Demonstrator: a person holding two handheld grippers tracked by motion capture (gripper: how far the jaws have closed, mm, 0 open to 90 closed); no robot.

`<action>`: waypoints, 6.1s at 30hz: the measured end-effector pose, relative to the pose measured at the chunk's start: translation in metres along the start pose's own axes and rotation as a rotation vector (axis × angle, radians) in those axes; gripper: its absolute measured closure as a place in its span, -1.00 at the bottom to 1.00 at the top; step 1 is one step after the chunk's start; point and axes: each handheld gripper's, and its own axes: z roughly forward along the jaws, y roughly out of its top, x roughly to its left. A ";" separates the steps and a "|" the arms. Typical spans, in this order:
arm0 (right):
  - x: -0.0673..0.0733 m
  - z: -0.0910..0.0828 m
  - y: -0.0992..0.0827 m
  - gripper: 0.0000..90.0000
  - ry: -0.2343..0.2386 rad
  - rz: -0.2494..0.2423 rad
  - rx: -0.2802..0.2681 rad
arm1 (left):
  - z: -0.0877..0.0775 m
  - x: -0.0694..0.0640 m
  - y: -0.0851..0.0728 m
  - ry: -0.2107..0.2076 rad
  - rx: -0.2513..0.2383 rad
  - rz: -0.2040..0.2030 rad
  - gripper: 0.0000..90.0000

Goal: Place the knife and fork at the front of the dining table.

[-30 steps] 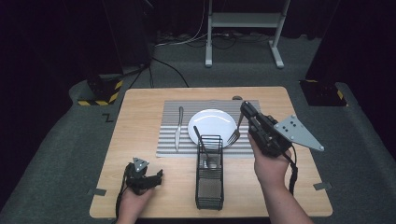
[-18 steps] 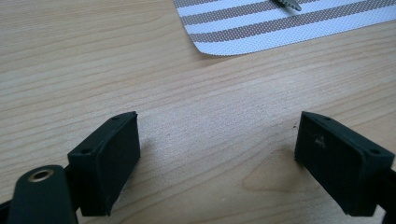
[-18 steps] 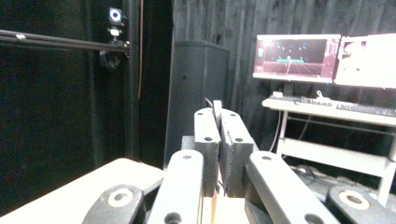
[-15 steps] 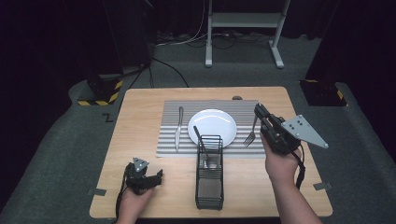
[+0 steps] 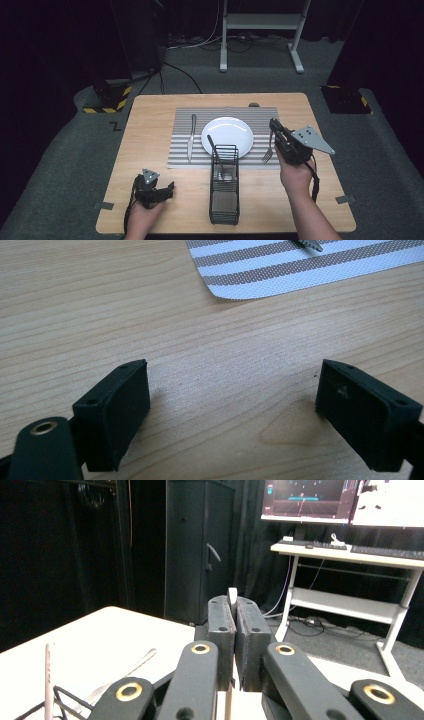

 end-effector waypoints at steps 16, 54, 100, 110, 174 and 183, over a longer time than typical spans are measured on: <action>-0.007 0.034 -0.036 0.93 -0.015 0.018 0.107 | 0.000 0.000 0.000 0.000 0.000 0.000 -0.69; -0.026 0.081 -0.055 0.93 -0.051 0.104 0.194 | 0.004 -0.003 0.003 -0.028 0.015 0.038 -0.81; -0.065 0.173 -0.109 0.89 -0.148 0.261 0.412 | 0.002 -0.002 0.001 -0.049 0.015 0.041 -0.82; -0.069 0.169 -0.109 0.73 -0.179 0.260 0.437 | 0.002 -0.001 0.001 -0.050 0.015 0.044 -0.82; -0.019 0.016 -0.143 0.53 -0.090 0.094 0.418 | 0.001 -0.002 0.001 -0.047 0.013 0.038 -0.81; -0.009 -0.006 -0.108 0.25 0.022 0.101 0.201 | 0.001 -0.002 0.001 -0.045 0.012 0.036 -0.81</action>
